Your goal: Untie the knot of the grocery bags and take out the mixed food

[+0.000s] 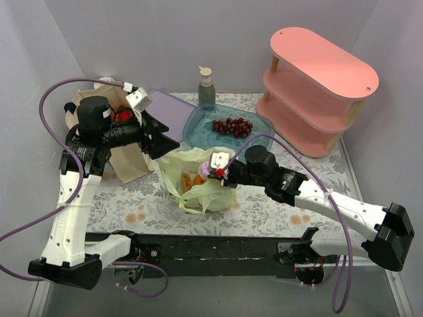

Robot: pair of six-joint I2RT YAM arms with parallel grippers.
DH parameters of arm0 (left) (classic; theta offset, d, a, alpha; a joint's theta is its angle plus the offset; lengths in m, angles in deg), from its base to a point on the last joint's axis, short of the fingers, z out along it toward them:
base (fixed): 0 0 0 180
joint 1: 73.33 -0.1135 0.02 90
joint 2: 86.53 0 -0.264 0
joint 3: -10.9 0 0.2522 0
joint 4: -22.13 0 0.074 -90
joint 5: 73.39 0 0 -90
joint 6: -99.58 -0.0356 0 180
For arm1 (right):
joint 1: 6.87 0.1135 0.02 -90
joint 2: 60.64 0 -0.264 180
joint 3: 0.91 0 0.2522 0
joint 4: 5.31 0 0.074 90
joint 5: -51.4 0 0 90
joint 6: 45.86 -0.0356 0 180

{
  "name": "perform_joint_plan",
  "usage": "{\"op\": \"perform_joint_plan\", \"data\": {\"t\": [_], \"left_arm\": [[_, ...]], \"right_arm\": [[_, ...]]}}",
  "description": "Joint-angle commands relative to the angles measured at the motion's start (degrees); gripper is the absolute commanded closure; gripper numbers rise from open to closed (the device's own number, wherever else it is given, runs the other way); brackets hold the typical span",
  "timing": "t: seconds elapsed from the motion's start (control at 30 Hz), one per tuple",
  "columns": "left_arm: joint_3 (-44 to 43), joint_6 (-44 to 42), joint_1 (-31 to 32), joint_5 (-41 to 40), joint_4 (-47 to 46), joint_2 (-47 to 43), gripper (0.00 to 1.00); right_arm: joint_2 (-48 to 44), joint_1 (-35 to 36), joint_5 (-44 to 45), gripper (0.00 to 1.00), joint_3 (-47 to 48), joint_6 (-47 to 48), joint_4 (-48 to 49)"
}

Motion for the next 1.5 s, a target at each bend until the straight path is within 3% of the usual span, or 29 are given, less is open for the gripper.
{"op": "perform_joint_plan", "data": {"t": [0.0, 0.07, 0.4, 0.83, 1.0, 1.13, 1.3, 1.43, 1.47], "left_arm": [[2.30, 11.15, 0.26, 17.81, -4.68, 2.51, 0.29], [4.67, 16.60, 0.18, 19.25, -9.51, 4.79, 0.32], [14.08, 20.84, 3.86, 20.92, -16.30, 9.90, 0.57], [19.98, 23.04, 4.74, 19.17, -17.27, 11.57, 0.53], [20.94, 22.95, 5.71, 17.49, -17.71, 12.09, 0.42], [21.12, 24.27, 6.59, 17.49, -18.85, 13.06, 0.41], [20.24, 23.57, 7.21, 16.88, -18.85, 15.08, 0.59], [19.63, 22.78, 7.30, 16.27, -18.85, 16.31, 1.00], [19.45, 22.69, 7.38, 16.09, -18.77, 16.40, 1.00]], "right_arm": [[-0.19, -0.18, 5.49, 0.99, -2.13, 0.54, 8.31], [0.51, -0.18, 4.96, 0.99, -1.70, 0.37, 8.49], [-1.16, -0.26, 4.26, 0.99, -1.08, -1.83, 9.99], [-0.10, -0.18, 1.71, 0.99, 1.47, -3.15, 10.69], [0.69, -0.18, 0.57, 0.99, 2.35, -3.50, 11.21], [1.30, -0.18, -0.31, 0.99, 2.35, -3.06, 11.04], [1.30, -0.18, -1.28, 0.99, 1.82, -2.71, 10.86], [0.78, -0.18, -0.67, 0.99, 1.12, -2.01, 10.34], [0.60, -0.18, -0.23, 0.91, 1.03, -1.75, 9.99]]}}
